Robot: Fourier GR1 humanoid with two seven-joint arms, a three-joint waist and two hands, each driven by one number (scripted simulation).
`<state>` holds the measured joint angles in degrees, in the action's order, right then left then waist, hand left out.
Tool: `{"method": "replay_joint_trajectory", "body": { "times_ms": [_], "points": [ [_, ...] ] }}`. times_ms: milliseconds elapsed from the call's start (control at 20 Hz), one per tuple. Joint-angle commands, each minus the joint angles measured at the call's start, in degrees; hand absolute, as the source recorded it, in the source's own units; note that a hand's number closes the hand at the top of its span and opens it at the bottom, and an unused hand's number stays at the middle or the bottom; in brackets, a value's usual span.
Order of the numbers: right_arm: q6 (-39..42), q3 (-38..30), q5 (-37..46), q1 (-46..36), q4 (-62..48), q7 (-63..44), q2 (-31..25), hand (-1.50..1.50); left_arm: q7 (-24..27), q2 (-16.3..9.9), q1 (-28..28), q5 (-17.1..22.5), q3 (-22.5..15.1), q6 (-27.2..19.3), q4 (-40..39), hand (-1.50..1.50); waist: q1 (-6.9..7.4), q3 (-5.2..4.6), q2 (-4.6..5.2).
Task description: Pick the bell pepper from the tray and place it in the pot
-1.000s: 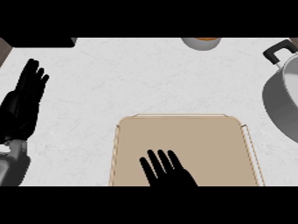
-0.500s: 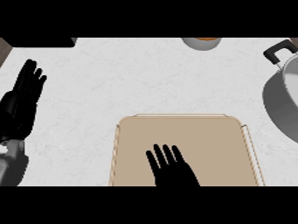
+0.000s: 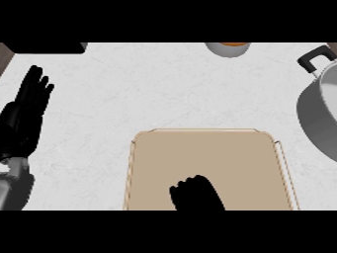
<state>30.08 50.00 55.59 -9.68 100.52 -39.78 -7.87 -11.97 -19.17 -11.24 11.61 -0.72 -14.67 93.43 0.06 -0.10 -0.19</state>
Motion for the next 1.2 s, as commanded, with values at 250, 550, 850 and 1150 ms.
{"method": "replay_joint_trajectory", "body": {
  "times_ms": [250,550,850,1150],
  "points": [
    [1.38,-0.26,4.25,0.05,-2.58,4.23,1.9,1.5,-3.69,2.93,-2.04,-2.5,1.07,0.32,1.08,0.0,-0.03,0.1,0.16],
    [-11.78,4.15,-4.22,21.08,18.07,24.36,-24.04,1.5,0.43,2.55,0.95,-2.55,2.35,-0.53,-0.13,0.0,-2.67,0.28,-0.12],
    [-27.5,-3.56,-4.33,34.34,26.14,36.31,-43.19,1.5,2.25,-0.42,2.73,1.0,5.73,4.97,-1.18,0.0,-1.9,0.13,-0.09],
    [-40.76,-14.92,-14.37,41.08,35.5,39.18,-42.71,1.5,-0.73,0.22,2.6,-0.47,4.84,2.57,1.57,0.0,-2.67,0.25,-0.41]
  ]
}}
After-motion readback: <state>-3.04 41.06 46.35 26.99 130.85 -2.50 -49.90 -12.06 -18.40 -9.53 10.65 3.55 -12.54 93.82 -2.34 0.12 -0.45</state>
